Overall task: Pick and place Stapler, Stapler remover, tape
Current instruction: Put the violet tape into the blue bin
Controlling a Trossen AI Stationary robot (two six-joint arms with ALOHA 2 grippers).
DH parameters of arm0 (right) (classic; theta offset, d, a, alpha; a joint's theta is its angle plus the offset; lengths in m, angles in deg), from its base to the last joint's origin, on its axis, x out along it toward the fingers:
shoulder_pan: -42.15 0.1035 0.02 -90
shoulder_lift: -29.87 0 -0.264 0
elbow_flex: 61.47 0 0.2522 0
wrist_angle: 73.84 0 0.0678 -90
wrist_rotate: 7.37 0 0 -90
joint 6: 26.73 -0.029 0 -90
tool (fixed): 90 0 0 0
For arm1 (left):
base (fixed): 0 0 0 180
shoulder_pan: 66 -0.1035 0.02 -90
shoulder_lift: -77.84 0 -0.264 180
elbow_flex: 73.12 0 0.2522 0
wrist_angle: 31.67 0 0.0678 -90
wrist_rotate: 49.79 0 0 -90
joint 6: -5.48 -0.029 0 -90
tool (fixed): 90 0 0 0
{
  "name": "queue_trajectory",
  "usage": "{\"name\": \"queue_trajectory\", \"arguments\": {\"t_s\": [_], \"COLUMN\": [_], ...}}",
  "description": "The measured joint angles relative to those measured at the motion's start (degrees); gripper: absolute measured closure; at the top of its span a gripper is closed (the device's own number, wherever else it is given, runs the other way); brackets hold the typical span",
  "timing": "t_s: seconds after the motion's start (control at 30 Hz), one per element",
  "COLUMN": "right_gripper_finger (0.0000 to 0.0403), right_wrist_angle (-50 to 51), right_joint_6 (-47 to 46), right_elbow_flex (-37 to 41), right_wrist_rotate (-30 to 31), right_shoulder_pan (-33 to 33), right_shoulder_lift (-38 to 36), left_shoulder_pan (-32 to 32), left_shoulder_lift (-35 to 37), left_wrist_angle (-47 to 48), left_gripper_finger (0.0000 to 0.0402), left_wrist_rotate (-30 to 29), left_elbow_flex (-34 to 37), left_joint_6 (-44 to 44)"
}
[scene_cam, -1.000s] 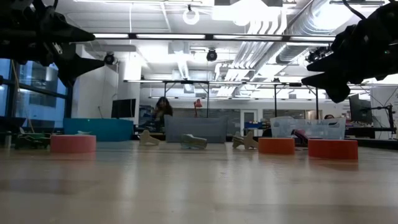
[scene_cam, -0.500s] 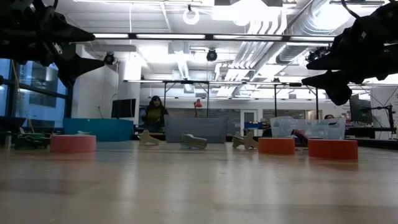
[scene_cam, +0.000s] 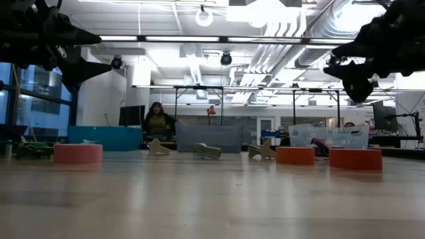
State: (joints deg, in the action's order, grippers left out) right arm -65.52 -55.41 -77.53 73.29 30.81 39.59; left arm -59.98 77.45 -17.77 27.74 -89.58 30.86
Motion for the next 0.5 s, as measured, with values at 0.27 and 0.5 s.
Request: {"name": "queue_trajectory", "arguments": {"t_s": [0.27, 0.5], "right_gripper_finger": [0.0208, 0.0208], "right_wrist_angle": [0.7, 5.8], "right_joint_6": [-3.2, -1.5], "right_elbow_flex": [-1.5, -7.2], "right_wrist_rotate": [-0.5, 0.5], "right_shoulder_pan": [0.0, 0.0], "right_shoulder_lift": [0.5, 3.7], "left_shoulder_pan": [0.0, 0.0], "left_shoulder_lift": [0.0, 0.0], "left_wrist_angle": [0.0, 0.0], "left_gripper_finger": [0.0090, 0.0090], "left_wrist_rotate": [0.0, 0.0], "left_elbow_flex": [0.0, 0.0], "left_joint_6": [0.0, 0.0]}}
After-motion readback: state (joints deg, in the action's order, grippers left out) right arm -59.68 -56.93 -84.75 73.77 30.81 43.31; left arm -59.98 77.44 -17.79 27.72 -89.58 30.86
